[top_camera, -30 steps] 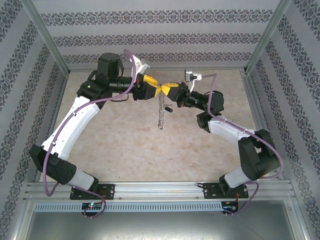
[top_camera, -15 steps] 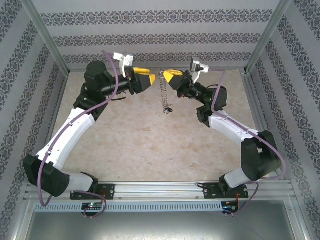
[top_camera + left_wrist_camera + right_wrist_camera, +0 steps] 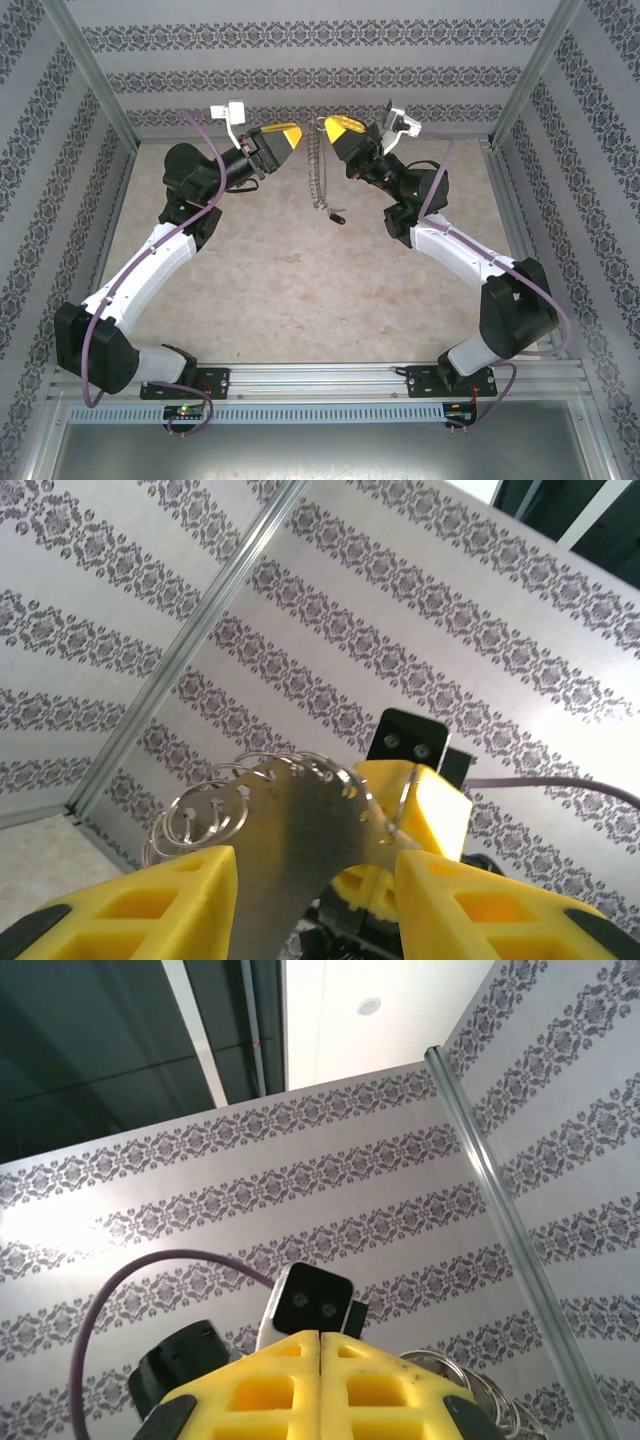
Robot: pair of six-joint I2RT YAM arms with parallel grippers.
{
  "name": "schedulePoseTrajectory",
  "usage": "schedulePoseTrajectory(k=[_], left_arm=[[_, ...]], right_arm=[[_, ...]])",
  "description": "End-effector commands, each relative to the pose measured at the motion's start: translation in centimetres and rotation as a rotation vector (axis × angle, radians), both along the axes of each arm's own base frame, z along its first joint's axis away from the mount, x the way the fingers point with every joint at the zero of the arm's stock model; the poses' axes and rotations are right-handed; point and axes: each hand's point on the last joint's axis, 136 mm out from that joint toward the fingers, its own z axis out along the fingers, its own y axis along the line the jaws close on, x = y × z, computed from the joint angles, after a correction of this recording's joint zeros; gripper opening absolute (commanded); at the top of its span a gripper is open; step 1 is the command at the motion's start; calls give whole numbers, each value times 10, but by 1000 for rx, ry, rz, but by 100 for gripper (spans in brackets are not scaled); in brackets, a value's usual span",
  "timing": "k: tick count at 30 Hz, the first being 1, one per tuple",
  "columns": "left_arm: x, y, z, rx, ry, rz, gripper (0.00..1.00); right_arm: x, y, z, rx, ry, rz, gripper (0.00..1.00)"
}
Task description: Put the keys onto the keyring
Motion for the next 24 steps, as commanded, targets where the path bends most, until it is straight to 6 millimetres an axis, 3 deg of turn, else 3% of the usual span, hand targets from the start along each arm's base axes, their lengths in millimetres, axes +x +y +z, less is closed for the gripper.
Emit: schedulePoseTrajectory(k=[1, 10, 24], left_arm=[[-8, 13, 31, -111, -88, 10, 44], [-5, 11, 32, -146, -79, -15, 40], [6, 2, 28, -155, -67, -36, 38]], right_arm=[[-1, -10, 22, 89, -58, -70, 0], [17, -7, 19, 137, -2, -102, 0], [17, 8, 17, 132, 9, -50, 0]])
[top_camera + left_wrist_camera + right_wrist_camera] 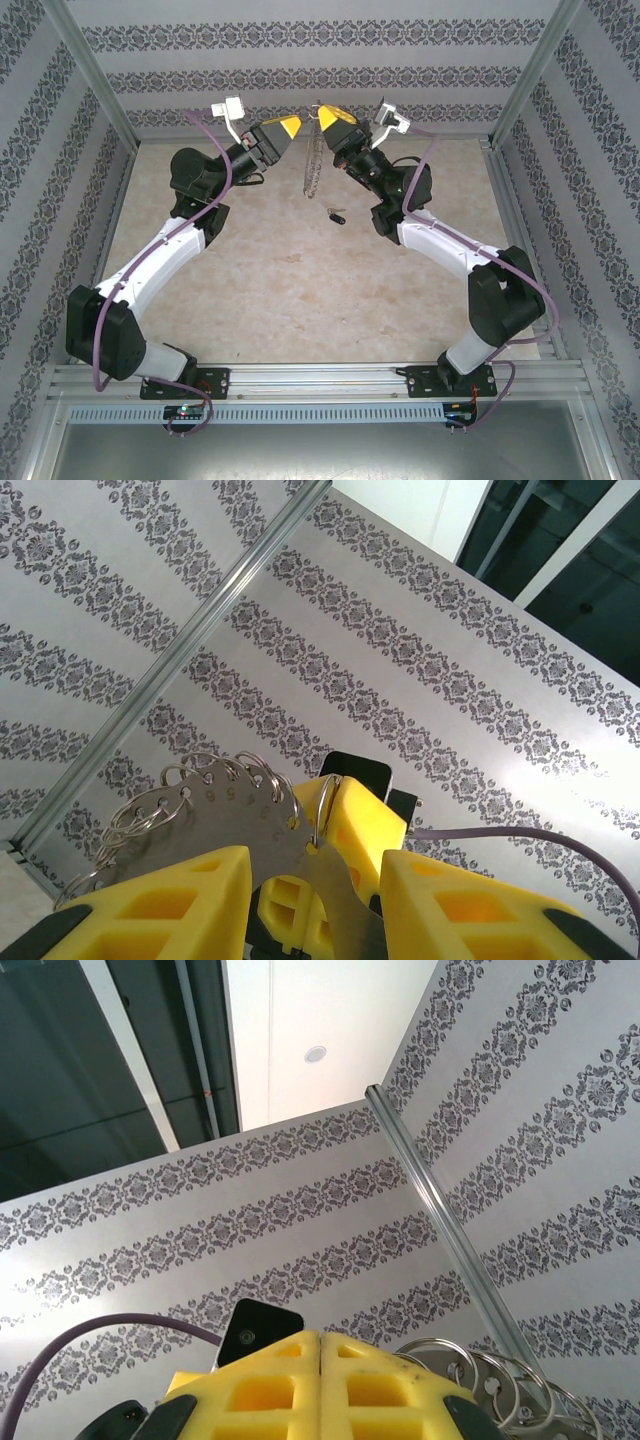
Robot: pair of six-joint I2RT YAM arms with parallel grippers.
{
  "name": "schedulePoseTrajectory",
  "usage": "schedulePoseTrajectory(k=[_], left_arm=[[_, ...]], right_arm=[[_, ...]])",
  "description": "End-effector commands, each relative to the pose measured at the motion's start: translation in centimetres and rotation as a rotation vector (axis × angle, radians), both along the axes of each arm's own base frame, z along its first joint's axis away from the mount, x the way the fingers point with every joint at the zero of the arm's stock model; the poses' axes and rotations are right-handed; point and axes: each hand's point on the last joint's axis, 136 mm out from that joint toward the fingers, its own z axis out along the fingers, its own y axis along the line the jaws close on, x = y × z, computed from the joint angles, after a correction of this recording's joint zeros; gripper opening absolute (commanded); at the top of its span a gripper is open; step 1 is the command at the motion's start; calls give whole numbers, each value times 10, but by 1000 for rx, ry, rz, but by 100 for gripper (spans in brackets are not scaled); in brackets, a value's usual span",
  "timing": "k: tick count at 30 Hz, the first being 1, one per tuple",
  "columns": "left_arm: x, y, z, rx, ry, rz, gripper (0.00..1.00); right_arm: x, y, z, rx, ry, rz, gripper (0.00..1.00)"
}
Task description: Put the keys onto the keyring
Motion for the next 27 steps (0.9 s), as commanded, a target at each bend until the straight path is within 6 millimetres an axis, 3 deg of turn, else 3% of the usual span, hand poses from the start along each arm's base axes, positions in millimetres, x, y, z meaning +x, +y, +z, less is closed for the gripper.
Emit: schedulePoseTrajectory(k=[1, 27], left_arm=[[-8, 3, 23, -39, -82, -13, 38], [-6, -10, 21, -6, -92, -28, 37]], right_arm=[[-12, -1, 19, 49, -61, 23, 0], [-16, 13, 15, 30, -51, 91, 0]])
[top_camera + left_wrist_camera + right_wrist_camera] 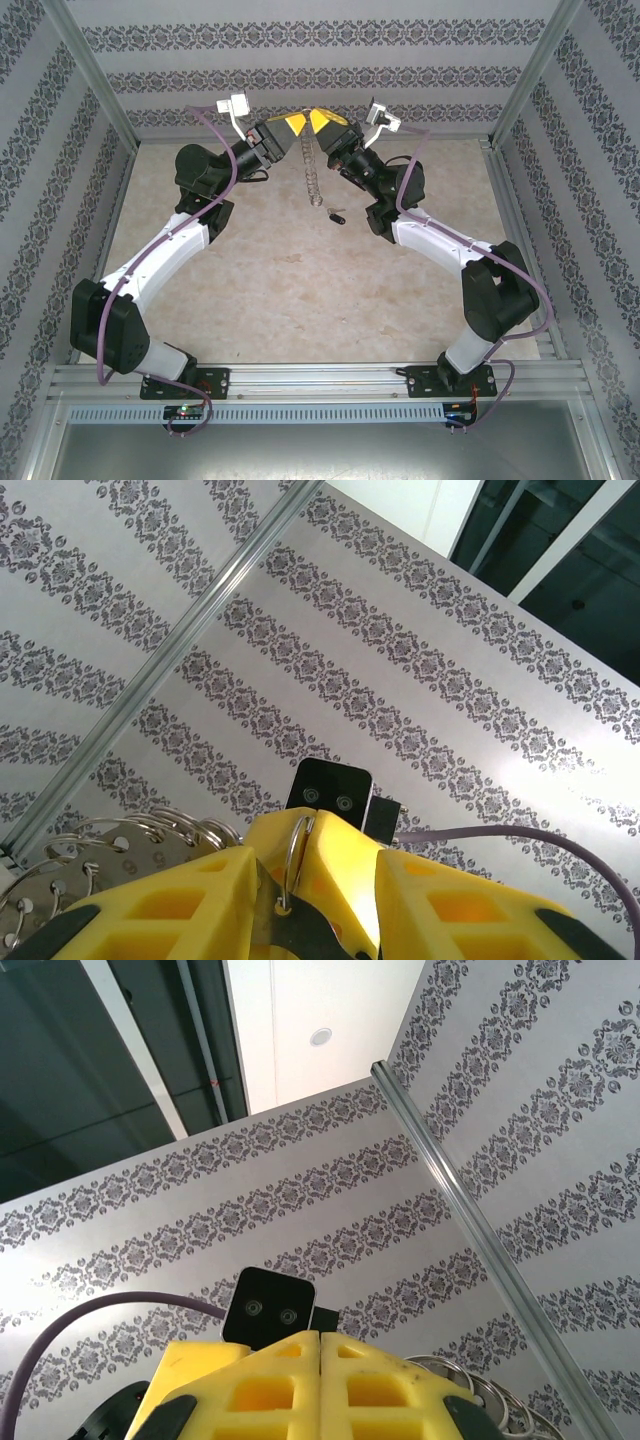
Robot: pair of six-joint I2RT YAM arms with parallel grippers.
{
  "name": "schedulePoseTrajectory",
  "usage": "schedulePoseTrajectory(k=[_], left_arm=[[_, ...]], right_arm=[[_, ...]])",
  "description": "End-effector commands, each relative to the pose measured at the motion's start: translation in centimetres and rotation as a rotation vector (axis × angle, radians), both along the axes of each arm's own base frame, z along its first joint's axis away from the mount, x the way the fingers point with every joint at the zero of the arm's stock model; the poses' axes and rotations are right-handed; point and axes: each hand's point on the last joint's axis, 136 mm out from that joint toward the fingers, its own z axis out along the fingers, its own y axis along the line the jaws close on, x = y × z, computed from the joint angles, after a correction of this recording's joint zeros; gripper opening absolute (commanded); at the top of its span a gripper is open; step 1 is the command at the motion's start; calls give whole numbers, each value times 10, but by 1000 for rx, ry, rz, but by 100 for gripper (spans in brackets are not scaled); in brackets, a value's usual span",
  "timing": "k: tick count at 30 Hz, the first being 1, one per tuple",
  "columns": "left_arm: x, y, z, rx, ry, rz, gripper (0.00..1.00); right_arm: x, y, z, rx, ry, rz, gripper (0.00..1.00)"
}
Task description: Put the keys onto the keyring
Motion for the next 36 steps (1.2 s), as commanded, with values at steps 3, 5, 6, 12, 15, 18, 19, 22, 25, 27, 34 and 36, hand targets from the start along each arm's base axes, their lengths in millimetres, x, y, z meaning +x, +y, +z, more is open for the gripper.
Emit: schedulePoseTrajectory(k=[3, 5, 6, 12, 15, 18, 19, 22, 25, 27, 34, 36], left_arm=[[-10, -2, 19, -5, -84, -5, 38], [-9, -2, 18, -5, -83, -3, 38], [-9, -2, 18, -2, -83, -1, 39], [-8, -2, 16, 5, -83, 6, 39], [-8, -2, 16, 5, -86, 4, 35], [-8, -2, 16, 3, -89, 0, 28], [-9, -2, 17, 2, -93, 0, 25], [-8, -2, 16, 3, -93, 0, 17], [-8, -2, 16, 3, -95, 1, 10], [-8, -3, 15, 5, -97, 0, 3], [-10, -4, 8, 56, -100, 16, 0], [-10, -4, 3, 100, -102, 32, 0]], right_arm=[[-20, 0, 23, 40, -87, 32, 0], [-21, 0, 23, 40, -85, 34, 0], [-21, 0, 23, 40, -85, 33, 0], [-22, 1, 23, 38, -87, 40, 0], [-21, 2, 22, 36, -82, 44, 0], [-21, 2, 22, 37, -82, 48, 0], [-21, 3, 22, 37, -81, 48, 0], [-20, 3, 21, 35, -78, 49, 0], [-19, 4, 20, 34, -76, 50, 0], [-19, 4, 19, 34, -72, 52, 0], [-10, -1, 13, 38, -32, 64, 9], [-1, -9, 5, 45, 18, 64, 29]])
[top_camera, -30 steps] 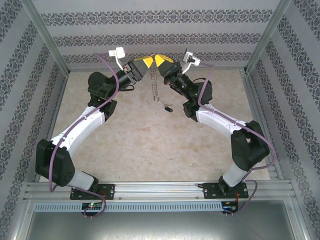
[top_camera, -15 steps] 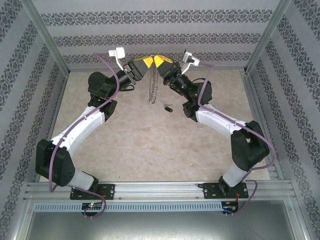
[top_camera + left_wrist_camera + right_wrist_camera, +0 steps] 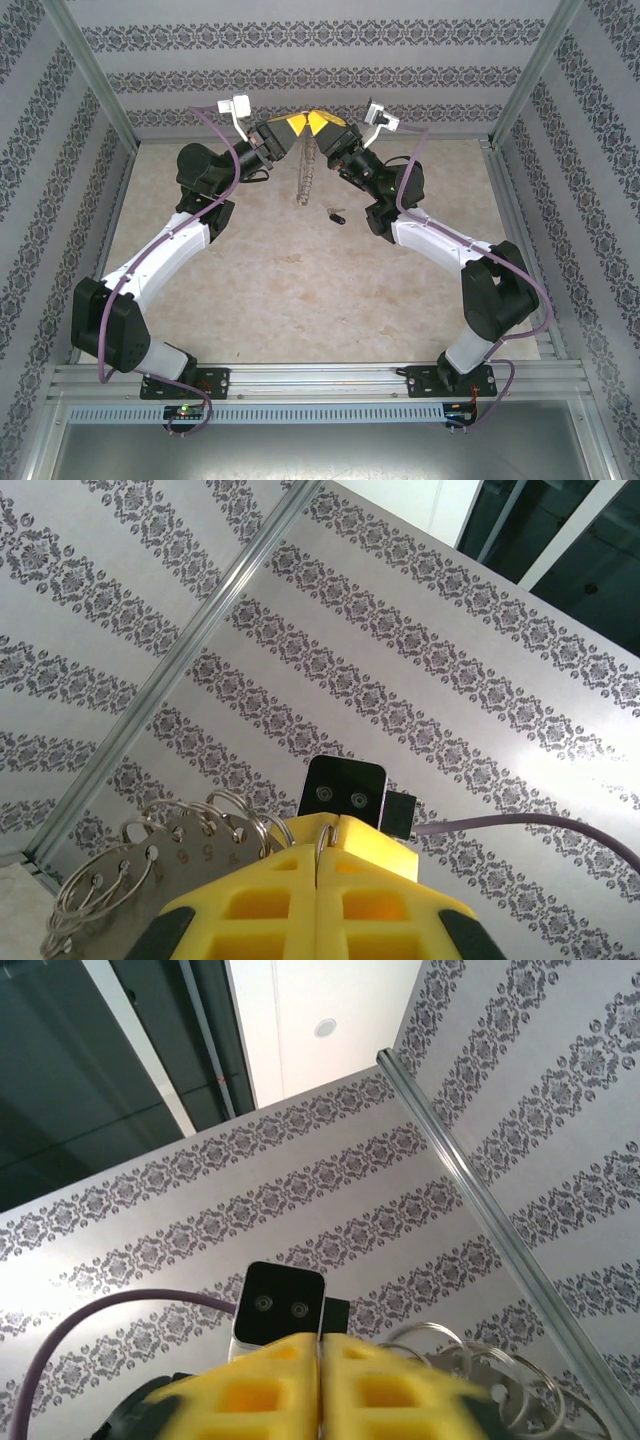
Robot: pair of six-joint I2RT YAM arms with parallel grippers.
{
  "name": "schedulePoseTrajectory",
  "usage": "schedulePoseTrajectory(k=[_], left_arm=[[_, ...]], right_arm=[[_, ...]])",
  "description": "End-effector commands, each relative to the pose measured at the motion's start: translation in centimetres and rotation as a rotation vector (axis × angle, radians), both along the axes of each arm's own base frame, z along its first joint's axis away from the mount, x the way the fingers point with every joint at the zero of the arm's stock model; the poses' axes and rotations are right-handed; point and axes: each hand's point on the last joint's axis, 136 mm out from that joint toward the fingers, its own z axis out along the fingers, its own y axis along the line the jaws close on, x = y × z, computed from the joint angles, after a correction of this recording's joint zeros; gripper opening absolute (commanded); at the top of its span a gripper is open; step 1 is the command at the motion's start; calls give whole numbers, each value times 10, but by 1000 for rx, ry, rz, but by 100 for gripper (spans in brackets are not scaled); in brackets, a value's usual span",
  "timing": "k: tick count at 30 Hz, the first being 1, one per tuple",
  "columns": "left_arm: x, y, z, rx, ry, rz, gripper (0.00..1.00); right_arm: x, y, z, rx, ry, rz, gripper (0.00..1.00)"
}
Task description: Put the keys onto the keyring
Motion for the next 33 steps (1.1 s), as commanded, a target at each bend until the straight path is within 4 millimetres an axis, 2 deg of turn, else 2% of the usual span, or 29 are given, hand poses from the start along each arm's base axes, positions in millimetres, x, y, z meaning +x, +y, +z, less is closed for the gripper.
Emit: schedulePoseTrajectory(k=[1, 5, 9, 14, 21, 29, 33], left_arm=[[-16, -2, 7, 76, -74, 10, 0], [-19, -5, -8, 213, -83, 29, 0], [-27, -10, -27, 354, -107, -1, 0], [-39, -16, -53, 532, -147, -77, 0], [-62, -20, -74, 707, -222, -223, 0], [-82, -21, -76, 728, -230, -336, 0], [-86, -23, -76, 697, -219, -367, 0]], right_arm=[[4, -16, 1, 43, 20, 16, 34], [14, -43, -24, 23, 106, -5, 41], [11, -66, -49, -33, 172, -8, 44], [3, -80, -68, -141, 242, 13, 47], [-26, -70, -82, -270, 246, 138, 49], [-68, -43, -103, -363, 166, 264, 45], [-86, -34, -103, -376, 107, 281, 44]])
